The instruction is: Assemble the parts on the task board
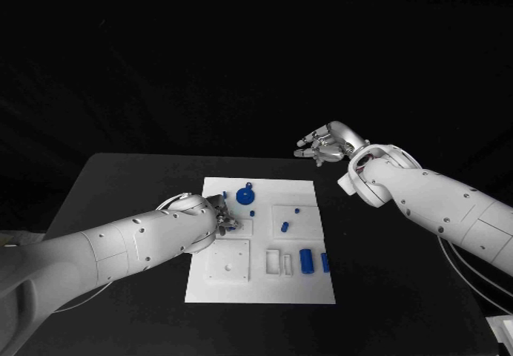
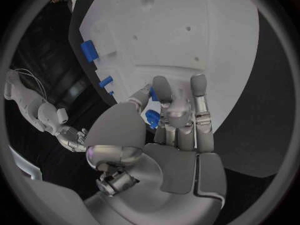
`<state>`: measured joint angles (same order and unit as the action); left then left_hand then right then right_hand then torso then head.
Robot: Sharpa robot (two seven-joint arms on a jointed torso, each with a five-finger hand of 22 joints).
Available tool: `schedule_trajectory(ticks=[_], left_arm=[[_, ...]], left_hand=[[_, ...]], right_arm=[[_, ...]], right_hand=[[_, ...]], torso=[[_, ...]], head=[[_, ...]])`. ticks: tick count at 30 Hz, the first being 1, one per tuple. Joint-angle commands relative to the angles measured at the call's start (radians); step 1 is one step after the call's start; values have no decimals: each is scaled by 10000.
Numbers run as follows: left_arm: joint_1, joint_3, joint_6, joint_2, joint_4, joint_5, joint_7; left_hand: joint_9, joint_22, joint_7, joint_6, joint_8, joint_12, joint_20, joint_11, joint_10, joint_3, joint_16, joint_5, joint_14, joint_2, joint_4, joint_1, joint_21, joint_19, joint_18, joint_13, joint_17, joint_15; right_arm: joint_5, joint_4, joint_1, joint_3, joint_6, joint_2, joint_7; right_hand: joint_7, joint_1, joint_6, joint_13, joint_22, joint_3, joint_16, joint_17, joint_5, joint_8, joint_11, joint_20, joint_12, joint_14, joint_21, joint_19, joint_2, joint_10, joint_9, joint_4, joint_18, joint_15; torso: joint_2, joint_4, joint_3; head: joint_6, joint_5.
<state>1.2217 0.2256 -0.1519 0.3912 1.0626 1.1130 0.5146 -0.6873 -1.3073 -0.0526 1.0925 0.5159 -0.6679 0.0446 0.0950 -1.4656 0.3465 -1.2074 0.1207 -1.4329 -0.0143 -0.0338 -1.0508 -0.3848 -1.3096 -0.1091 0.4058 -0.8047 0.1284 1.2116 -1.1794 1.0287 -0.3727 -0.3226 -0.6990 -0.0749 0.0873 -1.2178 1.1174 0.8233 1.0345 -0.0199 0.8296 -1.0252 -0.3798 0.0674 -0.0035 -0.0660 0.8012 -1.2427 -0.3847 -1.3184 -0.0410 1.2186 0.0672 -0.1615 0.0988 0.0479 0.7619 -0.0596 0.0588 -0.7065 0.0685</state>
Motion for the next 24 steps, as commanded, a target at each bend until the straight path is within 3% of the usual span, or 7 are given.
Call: schedule_trajectory(ticks=[1, 24], left_arm=[[-56, 42, 333, -27, -82, -38, 104], [-6, 35, 387, -146, -417, 234, 88]], left_hand=[[-20, -169, 1132, 1165, -46, -54, -77, -14, -479, -13, -36, -86, -49, 81, 111, 73, -53, 10, -161, -13, 11, -38], [-65, -166, 1144, 1203, -82, -38, -57, -11, -478, -21, -13, -379, -46, 679, 769, -17, -27, 2, -139, -20, 50, -33]], right_arm=[[-10, 0, 0, -4, 148, 15, -100], [-10, 25, -1, -3, 181, 39, -127]], right_hand=[[-10, 123, 54, -9, 13, -49, 14, 13, -52, -45, -55, -14, -39, 57, 36, -82, -1, -3, 11, 11, -14, 21], [-12, 94, 66, -12, 50, -53, 12, 19, -44, -48, -58, -17, -43, 63, 76, -90, 3, -5, 11, -28, -18, 23]], torso=[[1, 0, -1], [-2, -4, -7]], head=[[16, -1], [65, 12]])
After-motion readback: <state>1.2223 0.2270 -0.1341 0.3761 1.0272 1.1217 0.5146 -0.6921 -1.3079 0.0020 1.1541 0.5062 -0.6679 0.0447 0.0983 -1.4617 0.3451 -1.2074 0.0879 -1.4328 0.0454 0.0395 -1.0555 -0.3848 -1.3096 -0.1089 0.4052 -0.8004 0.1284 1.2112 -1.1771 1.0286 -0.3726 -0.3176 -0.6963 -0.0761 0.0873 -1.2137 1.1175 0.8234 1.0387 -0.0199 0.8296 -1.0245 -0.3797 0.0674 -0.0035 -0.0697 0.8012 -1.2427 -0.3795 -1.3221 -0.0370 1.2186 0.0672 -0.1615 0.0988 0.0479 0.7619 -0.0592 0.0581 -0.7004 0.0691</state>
